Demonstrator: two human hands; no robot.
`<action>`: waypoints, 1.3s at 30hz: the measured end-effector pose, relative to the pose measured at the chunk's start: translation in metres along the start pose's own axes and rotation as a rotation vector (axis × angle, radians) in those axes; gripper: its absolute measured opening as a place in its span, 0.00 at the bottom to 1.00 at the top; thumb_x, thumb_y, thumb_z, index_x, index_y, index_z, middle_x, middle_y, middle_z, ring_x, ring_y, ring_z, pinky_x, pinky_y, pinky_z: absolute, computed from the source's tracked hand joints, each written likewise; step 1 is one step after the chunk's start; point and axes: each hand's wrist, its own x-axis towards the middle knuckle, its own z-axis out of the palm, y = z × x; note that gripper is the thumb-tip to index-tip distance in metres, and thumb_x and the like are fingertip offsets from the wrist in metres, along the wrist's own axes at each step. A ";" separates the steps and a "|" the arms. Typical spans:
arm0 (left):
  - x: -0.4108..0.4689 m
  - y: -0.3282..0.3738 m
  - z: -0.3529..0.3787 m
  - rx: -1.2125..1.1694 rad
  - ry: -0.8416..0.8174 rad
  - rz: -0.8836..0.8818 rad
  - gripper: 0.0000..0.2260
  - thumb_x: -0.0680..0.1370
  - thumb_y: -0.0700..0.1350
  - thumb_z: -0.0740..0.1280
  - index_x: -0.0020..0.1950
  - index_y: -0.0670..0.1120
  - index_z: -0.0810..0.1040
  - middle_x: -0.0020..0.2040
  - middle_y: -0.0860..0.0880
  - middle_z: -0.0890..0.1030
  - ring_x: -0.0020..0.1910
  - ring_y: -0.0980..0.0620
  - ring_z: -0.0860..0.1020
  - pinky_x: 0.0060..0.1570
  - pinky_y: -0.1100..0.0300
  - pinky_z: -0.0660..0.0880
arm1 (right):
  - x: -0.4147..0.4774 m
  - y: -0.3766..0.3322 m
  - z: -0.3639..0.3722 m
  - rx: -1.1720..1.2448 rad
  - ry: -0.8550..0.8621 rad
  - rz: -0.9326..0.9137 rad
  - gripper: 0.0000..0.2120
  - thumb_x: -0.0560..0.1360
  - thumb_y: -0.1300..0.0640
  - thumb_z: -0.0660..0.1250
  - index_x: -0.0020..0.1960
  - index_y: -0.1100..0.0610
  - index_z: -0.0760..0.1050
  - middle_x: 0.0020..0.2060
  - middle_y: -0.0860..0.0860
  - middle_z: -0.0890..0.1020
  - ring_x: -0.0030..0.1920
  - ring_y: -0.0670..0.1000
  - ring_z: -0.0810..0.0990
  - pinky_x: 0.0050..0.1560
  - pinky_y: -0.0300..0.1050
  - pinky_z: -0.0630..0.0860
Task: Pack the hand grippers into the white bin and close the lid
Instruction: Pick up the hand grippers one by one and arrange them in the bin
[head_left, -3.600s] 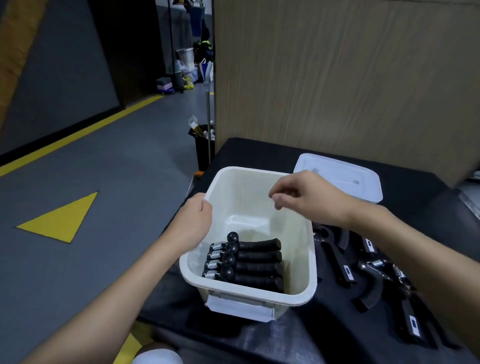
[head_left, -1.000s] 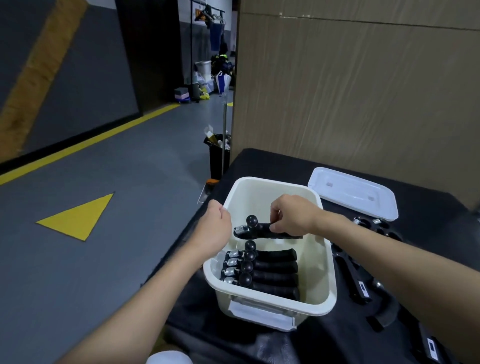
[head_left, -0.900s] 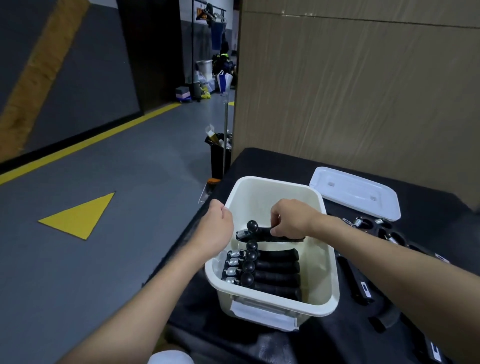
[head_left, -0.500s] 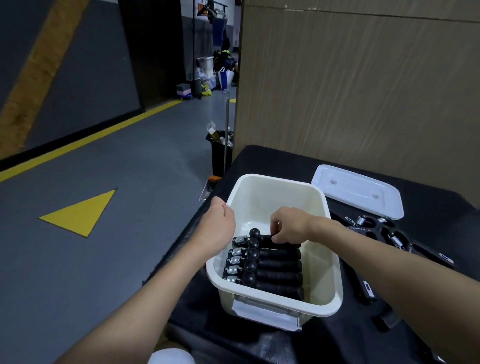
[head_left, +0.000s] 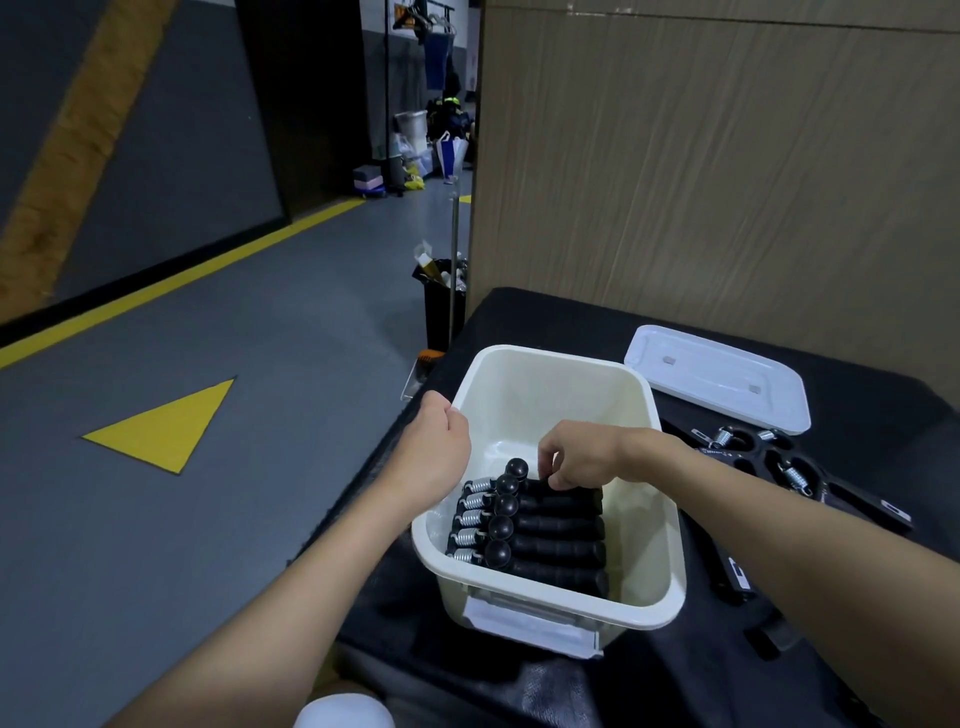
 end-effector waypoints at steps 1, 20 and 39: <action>0.000 0.000 0.000 0.000 0.001 0.000 0.10 0.83 0.45 0.51 0.52 0.40 0.68 0.38 0.49 0.71 0.33 0.51 0.68 0.33 0.56 0.66 | 0.000 -0.001 -0.001 0.013 -0.002 -0.001 0.09 0.76 0.63 0.65 0.55 0.58 0.80 0.51 0.54 0.81 0.46 0.53 0.77 0.46 0.45 0.75; 0.003 -0.002 0.002 0.020 0.017 0.018 0.11 0.83 0.44 0.51 0.52 0.39 0.68 0.38 0.48 0.70 0.33 0.52 0.67 0.34 0.55 0.65 | -0.001 -0.005 0.005 0.073 0.077 -0.031 0.13 0.74 0.68 0.66 0.53 0.56 0.82 0.41 0.53 0.80 0.44 0.54 0.78 0.40 0.42 0.76; 0.006 -0.007 0.002 0.011 0.000 0.016 0.11 0.82 0.45 0.50 0.50 0.41 0.69 0.39 0.48 0.69 0.35 0.51 0.67 0.36 0.56 0.66 | -0.042 -0.006 -0.016 0.188 0.227 -0.173 0.10 0.75 0.65 0.67 0.53 0.58 0.83 0.47 0.52 0.85 0.48 0.49 0.82 0.53 0.43 0.78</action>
